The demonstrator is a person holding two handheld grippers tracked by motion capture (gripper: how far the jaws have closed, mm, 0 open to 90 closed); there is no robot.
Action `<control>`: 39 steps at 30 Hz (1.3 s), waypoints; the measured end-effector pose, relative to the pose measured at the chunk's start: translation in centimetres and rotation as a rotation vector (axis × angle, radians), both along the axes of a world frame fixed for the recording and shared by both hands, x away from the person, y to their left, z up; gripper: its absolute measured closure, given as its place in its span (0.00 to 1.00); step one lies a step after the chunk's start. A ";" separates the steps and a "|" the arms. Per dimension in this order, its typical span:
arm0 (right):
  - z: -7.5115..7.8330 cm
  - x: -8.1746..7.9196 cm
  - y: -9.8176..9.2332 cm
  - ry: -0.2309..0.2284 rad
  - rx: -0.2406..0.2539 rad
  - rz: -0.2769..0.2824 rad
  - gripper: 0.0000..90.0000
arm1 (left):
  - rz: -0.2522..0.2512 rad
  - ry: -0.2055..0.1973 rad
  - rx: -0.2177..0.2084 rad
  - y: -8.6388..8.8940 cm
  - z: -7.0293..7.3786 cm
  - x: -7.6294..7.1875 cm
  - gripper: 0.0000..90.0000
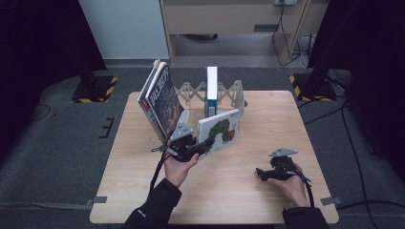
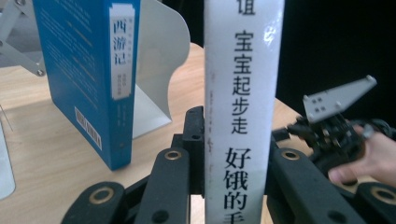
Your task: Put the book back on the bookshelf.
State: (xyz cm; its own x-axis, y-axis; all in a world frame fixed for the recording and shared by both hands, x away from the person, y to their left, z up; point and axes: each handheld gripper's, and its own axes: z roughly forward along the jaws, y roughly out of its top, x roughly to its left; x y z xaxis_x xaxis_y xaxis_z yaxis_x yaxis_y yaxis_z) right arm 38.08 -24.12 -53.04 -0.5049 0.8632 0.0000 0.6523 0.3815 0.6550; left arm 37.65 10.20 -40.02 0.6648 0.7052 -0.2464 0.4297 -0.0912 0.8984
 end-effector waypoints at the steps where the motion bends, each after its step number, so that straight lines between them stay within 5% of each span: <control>1: -0.1 -0.1 0.0 -0.004 0.005 -0.002 0.11 | 0.009 -0.002 -0.001 -0.2 0.0 0.2 0.83; 5: -0.3 -0.2 -0.1 -0.025 0.019 -0.013 0.09 | 0.048 -0.004 -0.009 -0.8 0.0 1.0 0.83; 8: -0.4 -0.2 -0.1 -0.028 0.025 -0.015 0.08 | 0.068 -0.031 0.036 -1.8 -0.3 1.5 0.83; 14: -0.8 -0.4 -0.1 -0.065 0.044 -0.020 0.06 | 0.090 -0.035 0.061 -3.2 -1.1 2.5 0.83; 39: -0.8 -0.4 -0.1 -0.066 0.045 -0.021 0.06 | 0.213 -0.067 0.114 -6.2 -4.1 5.2 0.83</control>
